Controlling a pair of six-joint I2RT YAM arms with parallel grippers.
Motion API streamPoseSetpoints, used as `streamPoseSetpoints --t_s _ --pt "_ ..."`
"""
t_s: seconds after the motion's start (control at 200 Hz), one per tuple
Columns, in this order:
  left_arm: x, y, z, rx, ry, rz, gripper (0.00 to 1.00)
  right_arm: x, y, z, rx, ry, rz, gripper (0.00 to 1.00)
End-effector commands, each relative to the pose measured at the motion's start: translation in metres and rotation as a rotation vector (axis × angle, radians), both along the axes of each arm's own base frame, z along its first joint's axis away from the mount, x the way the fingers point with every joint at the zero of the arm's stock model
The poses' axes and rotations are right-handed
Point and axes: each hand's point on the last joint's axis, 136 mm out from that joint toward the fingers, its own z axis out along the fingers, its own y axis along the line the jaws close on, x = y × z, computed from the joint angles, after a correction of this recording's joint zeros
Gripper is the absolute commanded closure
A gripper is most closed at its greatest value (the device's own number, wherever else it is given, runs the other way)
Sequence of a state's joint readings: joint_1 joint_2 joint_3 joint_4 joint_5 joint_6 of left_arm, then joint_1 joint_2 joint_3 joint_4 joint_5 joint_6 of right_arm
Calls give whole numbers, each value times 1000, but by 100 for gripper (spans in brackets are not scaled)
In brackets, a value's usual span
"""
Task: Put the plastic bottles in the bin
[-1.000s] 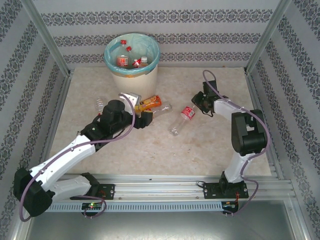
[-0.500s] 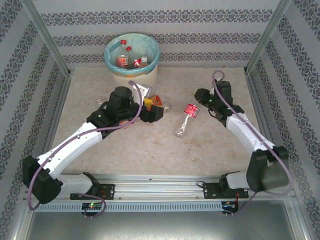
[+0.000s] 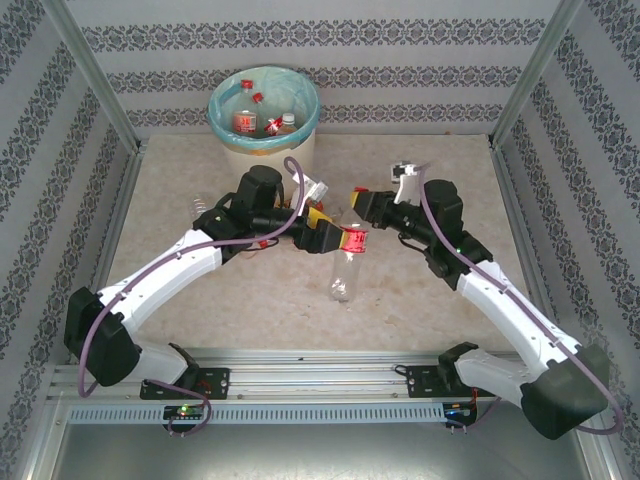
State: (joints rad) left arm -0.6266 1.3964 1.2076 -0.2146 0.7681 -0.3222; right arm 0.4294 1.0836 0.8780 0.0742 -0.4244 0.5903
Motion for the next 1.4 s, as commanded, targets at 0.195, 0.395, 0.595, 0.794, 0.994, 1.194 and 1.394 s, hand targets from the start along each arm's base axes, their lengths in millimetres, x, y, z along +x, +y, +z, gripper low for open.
streamPoseSetpoints --t_s 0.195,0.395,0.595,0.794,0.994,1.194,1.394 --pt "-35 -4 36 -182 -2 -143 14 -20 39 39 83 -130 135 96" --pt "-34 2 32 -141 -26 -114 16 -30 60 53 118 -154 211 96" --pt "-26 14 31 -91 -79 -18 12 -31 53 52 105 -161 168 98" --pt "-27 17 31 -98 -89 -6 10 -37 48 63 138 -179 160 99" --pt "-31 15 33 -123 -85 -28 11 -43 48 78 179 -206 183 99" --pt "-31 10 39 -176 -66 -43 16 -47 54 87 253 -203 228 100" --pt "-32 10 43 -181 -78 -52 26 -49 56 92 277 -207 246 100"
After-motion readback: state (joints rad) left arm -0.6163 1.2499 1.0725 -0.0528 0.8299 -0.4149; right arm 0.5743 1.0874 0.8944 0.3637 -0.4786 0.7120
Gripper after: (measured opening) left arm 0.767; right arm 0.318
